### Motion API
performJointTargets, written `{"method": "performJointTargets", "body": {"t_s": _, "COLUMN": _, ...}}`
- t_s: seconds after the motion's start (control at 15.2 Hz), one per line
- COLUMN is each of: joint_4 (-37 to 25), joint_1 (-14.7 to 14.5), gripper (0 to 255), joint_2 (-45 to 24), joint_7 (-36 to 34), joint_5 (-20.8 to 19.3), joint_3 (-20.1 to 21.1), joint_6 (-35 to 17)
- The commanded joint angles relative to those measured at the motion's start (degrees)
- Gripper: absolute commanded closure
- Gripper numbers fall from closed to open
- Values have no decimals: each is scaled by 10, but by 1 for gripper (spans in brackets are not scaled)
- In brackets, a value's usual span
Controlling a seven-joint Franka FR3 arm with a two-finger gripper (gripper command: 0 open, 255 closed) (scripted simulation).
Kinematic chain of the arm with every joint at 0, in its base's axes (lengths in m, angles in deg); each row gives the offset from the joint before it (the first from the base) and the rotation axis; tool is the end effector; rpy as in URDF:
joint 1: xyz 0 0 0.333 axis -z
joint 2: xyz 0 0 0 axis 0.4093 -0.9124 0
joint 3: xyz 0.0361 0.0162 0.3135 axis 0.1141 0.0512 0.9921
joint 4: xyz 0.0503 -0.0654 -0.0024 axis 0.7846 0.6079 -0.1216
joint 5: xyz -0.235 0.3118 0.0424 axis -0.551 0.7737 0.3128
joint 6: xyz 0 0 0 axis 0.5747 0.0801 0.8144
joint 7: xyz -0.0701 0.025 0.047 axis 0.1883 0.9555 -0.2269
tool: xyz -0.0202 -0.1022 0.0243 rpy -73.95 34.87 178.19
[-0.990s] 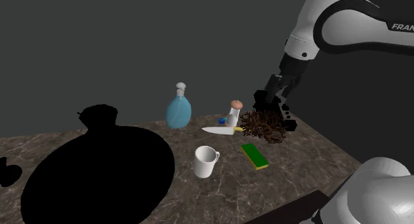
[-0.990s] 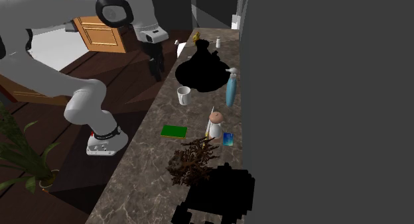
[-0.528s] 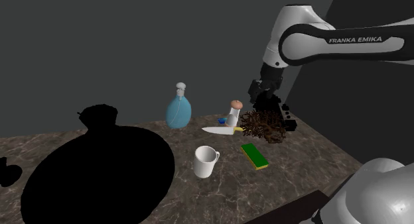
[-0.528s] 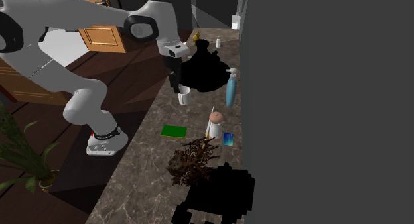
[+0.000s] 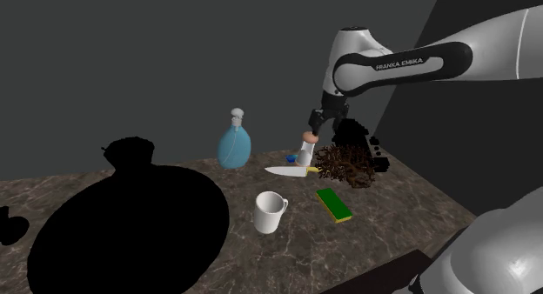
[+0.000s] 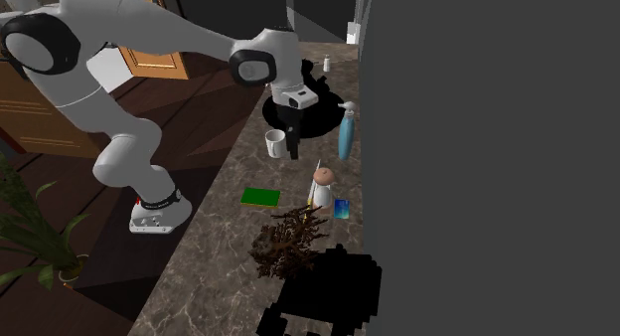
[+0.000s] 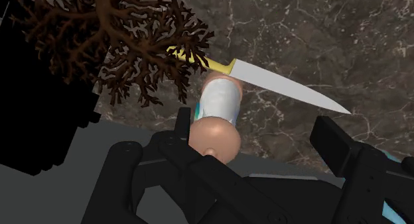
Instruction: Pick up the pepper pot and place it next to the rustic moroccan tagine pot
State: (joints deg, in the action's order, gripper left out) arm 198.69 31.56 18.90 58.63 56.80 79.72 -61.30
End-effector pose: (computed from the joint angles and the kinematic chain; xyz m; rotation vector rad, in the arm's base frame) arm 0.4940 -0.0442 0.4796 2.9677 -0.2777 0.0974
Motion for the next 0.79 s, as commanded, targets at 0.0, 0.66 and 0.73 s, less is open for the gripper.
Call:
{"method": "performJointTargets", "body": {"t_s": 0.0, "joint_4": -24, "joint_1": 5, "gripper": 0, "joint_2": -43, "joint_7": -8, "joint_5": -12, "joint_3": -1, "joint_6": -17}}
{"method": "performJointTargets", "body": {"t_s": 0.66, "joint_4": -74, "joint_1": 17, "gripper": 0, "joint_2": -158, "joint_7": -24, "joint_5": -44, "joint_3": -11, "joint_6": -79}}
{"method": "performJointTargets", "body": {"t_s": 0.73, "joint_4": -71, "joint_1": 18, "gripper": 0, "joint_2": -162, "joint_7": -24, "joint_5": -45, "joint_3": -12, "joint_6": -86}}
